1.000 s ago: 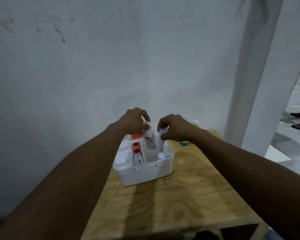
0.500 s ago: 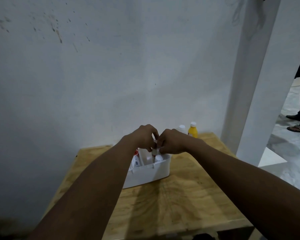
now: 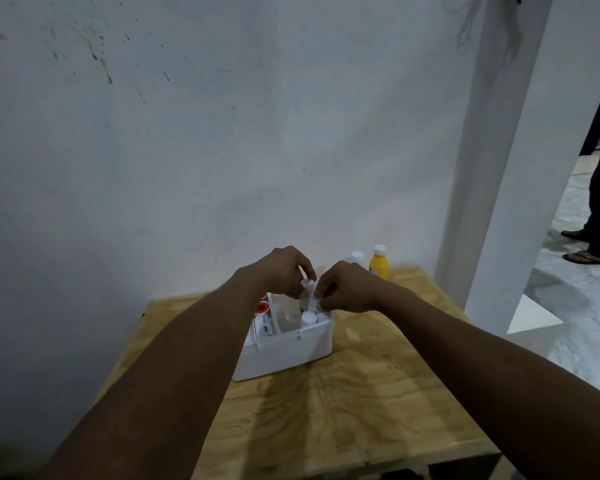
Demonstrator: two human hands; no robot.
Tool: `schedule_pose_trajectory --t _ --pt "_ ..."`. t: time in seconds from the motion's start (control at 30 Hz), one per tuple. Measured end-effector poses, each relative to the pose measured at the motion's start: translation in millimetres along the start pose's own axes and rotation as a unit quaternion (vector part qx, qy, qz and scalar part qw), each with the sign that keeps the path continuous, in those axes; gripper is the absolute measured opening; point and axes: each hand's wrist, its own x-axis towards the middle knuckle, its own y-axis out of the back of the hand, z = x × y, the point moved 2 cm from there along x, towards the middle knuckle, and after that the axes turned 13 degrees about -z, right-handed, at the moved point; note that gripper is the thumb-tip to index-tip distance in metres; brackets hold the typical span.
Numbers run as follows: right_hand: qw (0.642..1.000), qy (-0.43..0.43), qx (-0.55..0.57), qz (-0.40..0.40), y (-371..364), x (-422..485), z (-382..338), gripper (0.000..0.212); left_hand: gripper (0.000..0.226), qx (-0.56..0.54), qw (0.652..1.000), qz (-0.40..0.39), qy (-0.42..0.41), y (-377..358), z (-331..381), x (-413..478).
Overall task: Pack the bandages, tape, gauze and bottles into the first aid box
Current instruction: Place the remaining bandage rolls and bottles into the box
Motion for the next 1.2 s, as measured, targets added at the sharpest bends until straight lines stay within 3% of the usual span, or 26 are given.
schedule_pose_trajectory --t 0.6,0.8,0.93,1.07,1.2 --pt "0.999 -0.022 0.028 -0.019 14 -3 0 0.02 0.051 -0.027 0.999 -0.028 0.017 2 -1 2" --pt "0.992 -0.093 0.007 0.085 61 -4 31 0.018 0.039 -0.059 0.997 0.048 -0.004 25 11 10" --pt "0.978 -0.151 -0.044 0.14 82 2 69 0.033 0.049 0.027 0.996 0.077 -0.033 28 33 38" --pt "0.975 -0.187 -0.069 0.102 77 16 101 0.052 0.062 0.07 0.993 0.058 -0.069 16 57 73" --pt "0.978 -0.175 -0.074 0.088 66 29 120 0.047 0.05 0.124 0.988 0.02 -0.086 -1 72 101"
